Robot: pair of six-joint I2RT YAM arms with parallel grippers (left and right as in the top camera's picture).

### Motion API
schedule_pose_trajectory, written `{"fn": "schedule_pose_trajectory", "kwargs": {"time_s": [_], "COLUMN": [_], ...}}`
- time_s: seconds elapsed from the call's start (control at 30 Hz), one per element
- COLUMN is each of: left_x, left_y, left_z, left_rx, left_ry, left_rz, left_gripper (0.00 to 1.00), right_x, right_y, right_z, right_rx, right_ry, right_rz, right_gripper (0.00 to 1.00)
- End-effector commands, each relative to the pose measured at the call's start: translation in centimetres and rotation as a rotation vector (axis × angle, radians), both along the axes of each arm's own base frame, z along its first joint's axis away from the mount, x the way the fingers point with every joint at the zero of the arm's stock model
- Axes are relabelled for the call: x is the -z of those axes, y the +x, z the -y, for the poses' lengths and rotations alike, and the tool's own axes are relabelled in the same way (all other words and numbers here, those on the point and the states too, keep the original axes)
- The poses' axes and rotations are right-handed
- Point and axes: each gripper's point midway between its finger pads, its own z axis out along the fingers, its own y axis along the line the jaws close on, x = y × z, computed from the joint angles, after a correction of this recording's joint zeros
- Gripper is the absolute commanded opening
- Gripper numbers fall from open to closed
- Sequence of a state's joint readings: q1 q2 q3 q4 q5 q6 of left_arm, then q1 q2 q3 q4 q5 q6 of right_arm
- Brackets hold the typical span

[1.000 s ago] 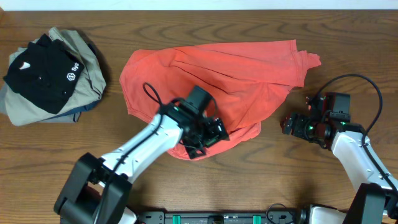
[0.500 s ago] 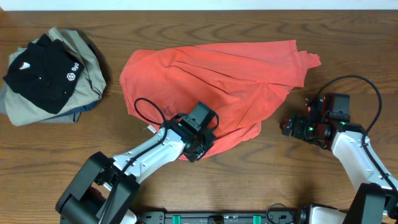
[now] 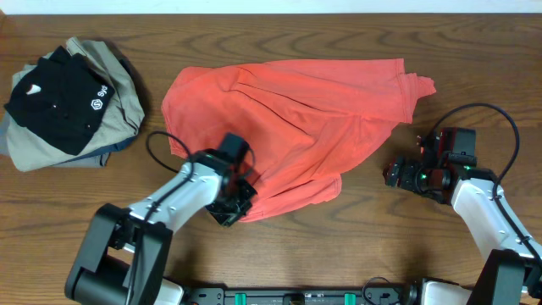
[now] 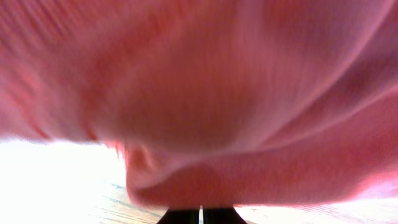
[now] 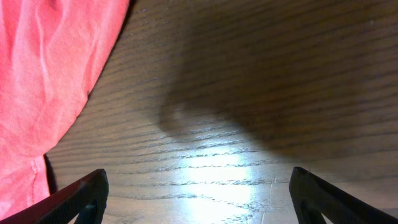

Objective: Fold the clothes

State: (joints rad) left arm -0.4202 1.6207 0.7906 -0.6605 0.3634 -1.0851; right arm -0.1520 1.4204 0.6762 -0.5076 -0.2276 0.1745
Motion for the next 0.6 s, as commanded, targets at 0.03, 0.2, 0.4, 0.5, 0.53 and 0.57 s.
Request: {"fn": "schedule_pose_trajectory", "kwargs": {"time_s": [0.03, 0.2, 0.4, 0.5, 0.53, 0.57], "left_x": [-0.8, -0.8, -0.3, 0.5, 0.7, 0.7], "left_y": [-0.7, -1.6, -2.3, -1.6, -1.4, -1.2], "left_z": [1.0, 2.1, 3.6, 1.5, 0.5, -0.8], "left_rx": [0.082, 0.100, 0.164, 0.189, 0.190, 0.192], "left_ry": [-0.101, -0.096, -0.051, 0.099, 0.147, 0.188], "left_rz": [-0.003, -0.017, 0.024, 0.089, 0.096, 0.095], "left_gripper": [0.30, 0.83, 0.69, 0.29, 0.21, 0.13], "right_x": [-0.2, -0.2, -0.2, -0.2, -0.2, -0.1], "right_y": [0.2, 0.2, 0.2, 0.2, 0.1, 0.0], "right_z": [-0.1, -0.1, -0.1, -0.1, -0.1, -0.1], "right_rx": [-0.019, -0.019, -0.019, -0.019, -0.020, -0.020], "right_ry": [-0.018, -0.018, -0.018, -0.017, -0.016, -0.016], "right_rz": [0.005, 0.003, 0.004, 0.003, 0.000, -0.003], "right_gripper": [0.92, 0.92, 0.92, 0.92, 0.92, 0.91]}}
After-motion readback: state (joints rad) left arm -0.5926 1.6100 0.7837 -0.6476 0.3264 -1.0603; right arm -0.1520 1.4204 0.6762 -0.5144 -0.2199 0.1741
